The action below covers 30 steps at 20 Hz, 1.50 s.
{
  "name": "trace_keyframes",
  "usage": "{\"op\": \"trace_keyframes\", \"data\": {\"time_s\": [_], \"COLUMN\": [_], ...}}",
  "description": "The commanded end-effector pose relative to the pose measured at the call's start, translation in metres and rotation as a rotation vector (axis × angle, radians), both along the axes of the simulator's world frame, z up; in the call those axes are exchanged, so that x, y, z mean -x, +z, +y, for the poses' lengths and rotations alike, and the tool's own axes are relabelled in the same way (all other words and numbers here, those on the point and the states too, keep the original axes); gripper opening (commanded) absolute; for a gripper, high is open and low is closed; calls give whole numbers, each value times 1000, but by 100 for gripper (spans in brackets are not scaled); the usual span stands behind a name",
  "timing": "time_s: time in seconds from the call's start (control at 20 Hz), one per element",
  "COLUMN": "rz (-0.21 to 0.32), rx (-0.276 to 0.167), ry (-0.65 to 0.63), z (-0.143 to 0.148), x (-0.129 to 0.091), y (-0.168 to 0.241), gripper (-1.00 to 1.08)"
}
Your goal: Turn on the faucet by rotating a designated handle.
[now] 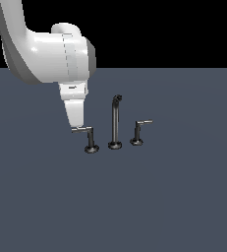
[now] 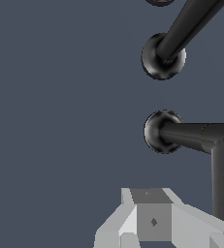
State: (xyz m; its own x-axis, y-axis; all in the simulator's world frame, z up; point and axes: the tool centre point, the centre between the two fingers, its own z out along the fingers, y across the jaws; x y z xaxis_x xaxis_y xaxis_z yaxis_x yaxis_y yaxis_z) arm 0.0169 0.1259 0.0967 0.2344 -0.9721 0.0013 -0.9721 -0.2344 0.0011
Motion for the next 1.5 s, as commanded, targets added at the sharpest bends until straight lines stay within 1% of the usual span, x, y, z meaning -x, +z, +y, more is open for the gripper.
{"op": "trace_keyframes", "data": {"time_s": [0.0,0.35,0.95,1.0,1.05,1.45], "rz": [-1,-1,-1,-1,-10,-6], "rx": [-1,-2,-2,-2,-4,-3], "ry": [-2,3,3,3,-6,-2], "z": [0,1,9,9,5,-5], "x": [-1,0,41,41,32,57], "y": [0,1,2,2,2,2], "gripper": [-100,-100,-100,-100,-100,-100]}}
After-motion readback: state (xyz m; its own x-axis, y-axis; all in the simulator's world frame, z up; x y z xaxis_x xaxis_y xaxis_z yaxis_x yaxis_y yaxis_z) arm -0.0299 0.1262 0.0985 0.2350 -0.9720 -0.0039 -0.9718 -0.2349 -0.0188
